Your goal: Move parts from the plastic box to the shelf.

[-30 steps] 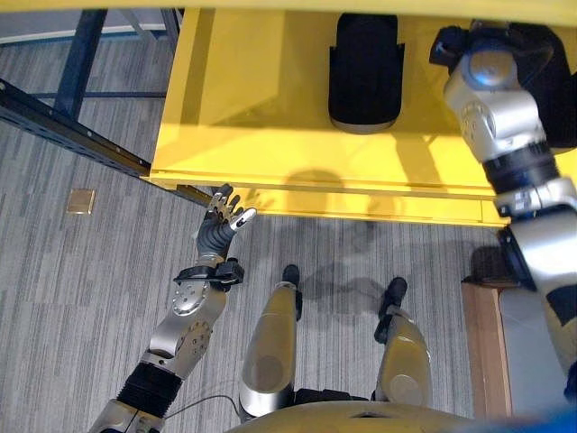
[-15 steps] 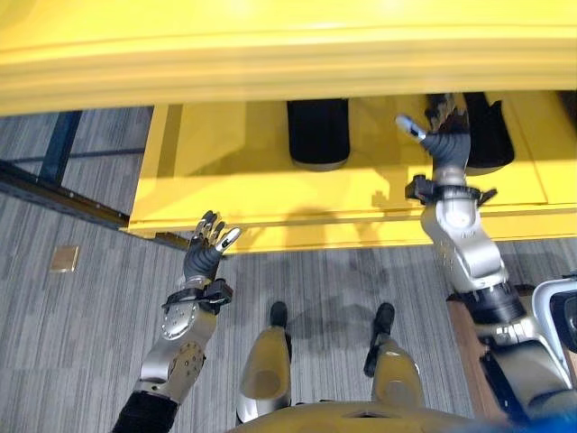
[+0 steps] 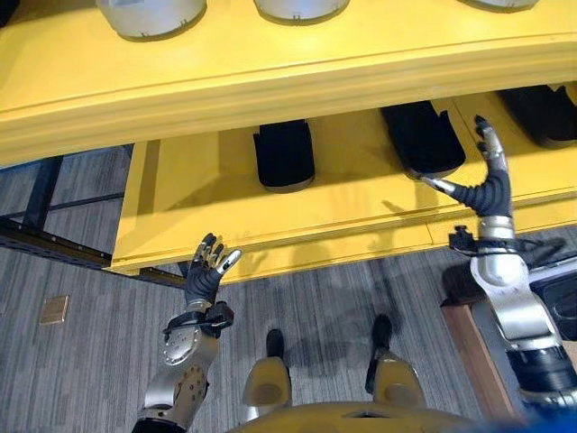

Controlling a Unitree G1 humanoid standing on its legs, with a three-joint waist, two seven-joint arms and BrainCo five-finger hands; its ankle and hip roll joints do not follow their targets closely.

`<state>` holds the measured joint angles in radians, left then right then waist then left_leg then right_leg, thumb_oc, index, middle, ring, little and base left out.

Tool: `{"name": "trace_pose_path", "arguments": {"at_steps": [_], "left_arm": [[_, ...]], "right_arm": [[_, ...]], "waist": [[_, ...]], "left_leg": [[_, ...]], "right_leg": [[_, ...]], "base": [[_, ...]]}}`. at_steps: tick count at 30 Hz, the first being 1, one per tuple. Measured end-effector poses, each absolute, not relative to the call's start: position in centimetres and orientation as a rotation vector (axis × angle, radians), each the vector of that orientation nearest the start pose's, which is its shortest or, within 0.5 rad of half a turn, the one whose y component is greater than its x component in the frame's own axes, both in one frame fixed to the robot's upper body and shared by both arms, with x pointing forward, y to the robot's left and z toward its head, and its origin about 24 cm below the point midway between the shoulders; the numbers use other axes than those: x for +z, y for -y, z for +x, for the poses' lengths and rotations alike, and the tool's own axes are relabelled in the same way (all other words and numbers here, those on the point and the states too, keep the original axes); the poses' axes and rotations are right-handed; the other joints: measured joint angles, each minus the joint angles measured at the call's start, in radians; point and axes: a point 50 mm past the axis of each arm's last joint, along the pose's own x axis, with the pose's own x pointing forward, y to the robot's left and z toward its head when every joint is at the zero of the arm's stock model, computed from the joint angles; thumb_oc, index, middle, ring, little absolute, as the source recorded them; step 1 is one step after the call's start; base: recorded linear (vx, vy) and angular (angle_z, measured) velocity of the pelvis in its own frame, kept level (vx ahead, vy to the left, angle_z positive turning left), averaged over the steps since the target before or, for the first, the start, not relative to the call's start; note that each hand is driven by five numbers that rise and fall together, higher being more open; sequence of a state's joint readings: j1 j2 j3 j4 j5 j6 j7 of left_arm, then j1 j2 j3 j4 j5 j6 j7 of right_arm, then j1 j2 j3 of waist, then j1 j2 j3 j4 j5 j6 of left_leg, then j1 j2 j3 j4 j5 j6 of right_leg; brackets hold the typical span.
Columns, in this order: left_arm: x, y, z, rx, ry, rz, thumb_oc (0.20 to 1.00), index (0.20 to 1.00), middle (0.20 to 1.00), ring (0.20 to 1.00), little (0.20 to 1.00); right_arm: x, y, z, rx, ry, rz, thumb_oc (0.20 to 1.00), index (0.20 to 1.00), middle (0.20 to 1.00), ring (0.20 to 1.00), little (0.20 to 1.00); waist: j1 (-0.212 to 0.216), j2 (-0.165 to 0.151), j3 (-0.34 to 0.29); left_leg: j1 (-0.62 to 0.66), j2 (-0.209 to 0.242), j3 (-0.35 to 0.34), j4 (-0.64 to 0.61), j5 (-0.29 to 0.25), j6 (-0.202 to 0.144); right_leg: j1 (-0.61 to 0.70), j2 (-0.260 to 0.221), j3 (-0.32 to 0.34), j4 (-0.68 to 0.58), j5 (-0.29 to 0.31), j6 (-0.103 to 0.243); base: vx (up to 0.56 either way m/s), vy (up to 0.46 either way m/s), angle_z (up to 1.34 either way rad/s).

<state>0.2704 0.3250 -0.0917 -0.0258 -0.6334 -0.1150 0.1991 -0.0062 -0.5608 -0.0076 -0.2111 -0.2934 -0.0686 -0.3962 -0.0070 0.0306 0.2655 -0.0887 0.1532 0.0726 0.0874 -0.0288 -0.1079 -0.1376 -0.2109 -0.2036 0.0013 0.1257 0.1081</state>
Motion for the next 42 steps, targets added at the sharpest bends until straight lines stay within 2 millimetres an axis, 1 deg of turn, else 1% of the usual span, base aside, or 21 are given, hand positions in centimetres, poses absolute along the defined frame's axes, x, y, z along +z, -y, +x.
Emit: {"name": "trace_pose_path", "arguments": {"at_steps": [2,5,6,7,8,10,11,13,15,18,19,21,23,24,26,27,29,31,34,38,42], "left_arm": [[0.1,-21.7,18.8,0.242,-0.190,-0.299,1.000,1.000,1.000,1.000,1.000],[0.5,-21.6,19.2,0.229,-0.167,-0.275,1.000,1.000,1.000,1.000,1.000],[0.5,-21.6,19.2,0.230,-0.165,-0.273,1.000,1.000,1.000,1.000,1.000],[0.5,-21.7,19.3,0.227,-0.161,-0.265,1.000,1.000,1.000,1.000,1.000],[0.6,-21.7,19.4,0.226,-0.158,-0.263,1.000,1.000,1.000,1.000,1.000],[0.6,-21.9,19.4,0.229,-0.154,-0.254,1.000,1.000,1.000,1.000,1.000],[0.7,-21.9,19.5,0.224,-0.148,-0.255,1.000,1.000,1.000,1.000,1.000],[0.9,-21.8,19.8,0.202,-0.134,-0.252,1.000,1.000,1.000,1.000,1.000],[1.2,-21.9,20.0,0.194,-0.124,-0.249,1.000,1.000,1.000,1.000,1.000],[1.8,-22.0,20.6,0.171,-0.098,-0.232,1.000,1.000,1.000,1.000,1.000],[1.9,-22.0,20.7,0.171,-0.091,-0.232,1.000,1.000,1.000,1.000,1.000],[2.0,-22.1,20.7,0.173,-0.076,-0.231,1.000,1.000,1.000,1.000,1.000],[2.4,-21.9,21.3,0.155,-0.062,-0.224,1.000,1.000,1.000,1.000,1.000],[2.7,-21.6,21.7,0.140,-0.048,-0.226,1.000,1.000,1.000,1.000,1.000],[2.7,-21.6,21.8,0.136,-0.044,-0.226,1.000,1.000,1.000,1.000,1.000],[2.8,-21.5,21.8,0.134,-0.042,-0.226,1.000,1.000,1.000,1.000,1.000],[3.0,-21.5,22.0,0.135,-0.025,-0.229,1.000,1.000,1.000,1.000,1.000],[3.2,-21.5,22.2,0.133,-0.016,-0.229,1.000,1.000,1.000,1.000,1.000],[3.3,-21.5,22.2,0.135,-0.013,-0.227,1.000,1.000,1.000,1.000,1.000],[3.3,-21.5,22.2,0.134,-0.010,-0.228,1.000,1.000,1.000,1.000,1.000],[3.4,-21.5,22.2,0.135,0.004,-0.230,1.000,1.000,1.000,1.000,1.000]], "right_arm": [[13.6,24.0,24.2,-0.346,0.453,-0.874,1.000,1.000,1.000,1.000,1.000],[12.8,25.1,24.4,-0.359,0.414,-1.010,1.000,1.000,1.000,1.000,1.000],[12.6,25.2,24.5,-0.363,0.403,-1.027,1.000,1.000,1.000,1.000,1.000],[12.5,25.5,24.2,-0.370,0.403,-1.079,1.000,1.000,1.000,1.000,1.000],[12.3,26.0,24.1,-0.369,0.393,-1.132,1.000,1.000,1.000,1.000,1.000],[11.1,27.9,24.2,-0.371,0.304,-1.282,1.000,1.000,1.000,1.000,1.000],[11.0,28.3,24.2,-0.383,0.284,-1.323,1.000,1.000,1.000,1.000,1.000],[11.0,28.9,24.4,-0.372,0.276,-1.406,1.000,1.000,1.000,1.000,1.000],[11.2,29.4,24.7,-0.386,0.266,-1.442,1.000,1.000,1.000,1.000,1.000],[12.4,30.5,25.8,-0.406,0.267,-1.538,1.000,1.000,1.000,1.000,1.000],[12.7,30.8,26.0,-0.418,0.265,-1.553,1.000,1.000,1.000,1.000,1.000],[13.3,30.6,26.6,-0.420,0.283,-1.576,1.000,1.000,1.000,1.000,1.000],[13.9,30.5,27.7,-0.422,0.295,-1.592,1.000,1.000,1.000,1.000,1.000],[14.0,30.6,28.3,-0.429,0.284,-1.595,1.000,1.000,1.000,1.000,1.000],[14.2,30.6,28.9,-0.436,0.279,-1.593,1.000,1.000,1.000,1.000,1.000],[14.2,30.5,29.2,-0.434,0.272,-1.590,1.000,1.000,1.000,1.000,1.000],[14.5,30.7,29.6,-0.450,0.270,-1.579,1.000,1.000,1.000,1.000,1.000],[14.1,31.3,29.7,-0.464,0.221,-1.574,1.000,1.000,1.000,1.000,1.000],[13.9,31.1,30.0,-0.452,0.216,-1.580,1.000,1.000,1.000,1.000,1.000],[13.1,31.1,30.1,-0.431,0.181,-1.578,1.000,1.000,1.000,1.000,1.000],[13.2,30.9,30.3,-0.451,0.197,-1.555,1.000,1.000,1.000,1.000,1.000]], "waist": [[-0.012,0.001,0.001],[-0.012,0.002,0.002],[-0.013,0.003,0.002],[-0.011,0.003,0.004],[-0.008,0.005,0.012],[-0.008,0.008,0.038],[-0.011,0.014,0.058],[-0.011,0.019,0.073],[-0.010,0.027,0.083],[-0.008,0.037,0.116],[-0.006,0.040,0.120],[-0.001,0.045,0.126],[-0.003,0.045,0.143],[0.005,0.051,0.161],[0.012,0.070,0.181],[0.011,0.070,0.183],[0.015,0.073,0.189],[0.015,0.081,0.203],[0.016,0.083,0.209],[0.018,0.083,0.210],[0.018,0.084,0.210]], "left_leg": [[0.000,0.000,0.002,0.000,0.000,0.000],[-0.003,0.002,0.009,-0.001,0.001,-0.001],[-0.002,0.002,0.013,-0.003,0.001,-0.001],[-0.003,0.002,0.021,-0.005,0.001,-0.001],[-0.003,0.003,0.024,-0.006,0.001,-0.001],[-0.002,0.002,0.026,-0.008,0.002,0.000],[-0.003,0.003,0.027,-0.010,0.003,-0.001],[-0.009,0.002,0.030,-0.011,0.004,-0.002],[-0.019,0.002,0.030,-0.011,0.009,-0.007],[-0.023,0.001,0.030,-0.010,0.011,-0.007],[-0.023,0.000,0.030,-0.011,0.011,-0.007],[-0.026,0.000,0.031,-0.010,0.011,-0.007],[-0.037,-0.002,0.033,-0.004,0.011,-0.006],[-0.040,-0.005,0.033,-0.001,0.011,-0.006],[-0.043,-0.006,0.034,0.000,0.011,-0.006],[-0.049,-0.008,0.037,0.001,0.011,-0.006],[-0.070,-0.011,0.043,0.001,0.016,-0.002],[-0.070,-0.013,0.044,0.001,0.018,-0.002],[-0.070,-0.015,0.048,0.000,0.018,-0.002],[-0.073,-0.016,0.051,0.000,0.018,-0.001],[-0.085,-0.016,0.051,0.002,0.021,0.001]], "right_leg": [[-0.006,0.003,0.004,0.001,0.002,0.003],[-0.016,0.002,0.012,0.004,0.002,0.003],[-0.017,0.002,0.015,0.004,0.002,0.003],[-0.029,0.002,0.025,0.009,0.003,0.004],[-0.030,0.001,0.028,0.009,0.003,0.004],[-0.032,0.001,0.029,0.010,0.004,0.005],[-0.038,0.002,0.032,0.013,0.005,0.005],[-0.049,0.001,0.036,0.017,0.004,0.006],[-0.059,0.001,0.036,0.018,0.009,0.003],[-0.065,0.001,0.036,0.025,0.009,0.003],[-0.066,0.001,0.036,0.028,0.009,0.003],[-0.071,0.000,0.036,0.031,0.007,0.003],[-0.089,-0.004,0.040,0.046,0.004,0.003],[-0.095,-0.004,0.043,0.054,0.003,0.002],[-0.103,-0.005,0.045,0.062,-0.001,0.002],[-0.114,-0.005,0.050,0.067,-0.001,0.001],[-0.144,-0.009,0.057,0.078,-0.001,0.001],[-0.147,-0.011,0.058,0.084,-0.002,0.001],[-0.152,-0.014,0.062,0.087,-0.003,0.001],[-0.159,-0.018,0.066,0.093,-0.004,0.003],[-0.174,-0.018,0.068,0.101,-0.004,0.002]], "base": [[-0.03,-0.001,-0.08],[-0.03,-0.004,-0.07],[-0.04,-0.010,-0.11],[-0.03,-0.008,-0.12],[-0.03,-0.008,-0.11],[-0.05,-0.009,-0.04],[-0.05,-0.006,-0.06],[-0.04,0.000,-0.04],[-0.04,-0.005,-0.01],[0.00,0.000,0.00],[-0.06,-0.017,0.00],[-0.05,-0.010,-0.01],[-0.01,-0.003,-0.02],[0.00,0.000,0.00],[-0.03,0.000,-0.03],[-0.02,0.000,-0.09],[-0.01,0.000,-0.05],[0.00,0.000,0.00],[0.00,-0.004,-0.01],[0.00,0.000,0.00],[0.00,0.000,0.00]]}}
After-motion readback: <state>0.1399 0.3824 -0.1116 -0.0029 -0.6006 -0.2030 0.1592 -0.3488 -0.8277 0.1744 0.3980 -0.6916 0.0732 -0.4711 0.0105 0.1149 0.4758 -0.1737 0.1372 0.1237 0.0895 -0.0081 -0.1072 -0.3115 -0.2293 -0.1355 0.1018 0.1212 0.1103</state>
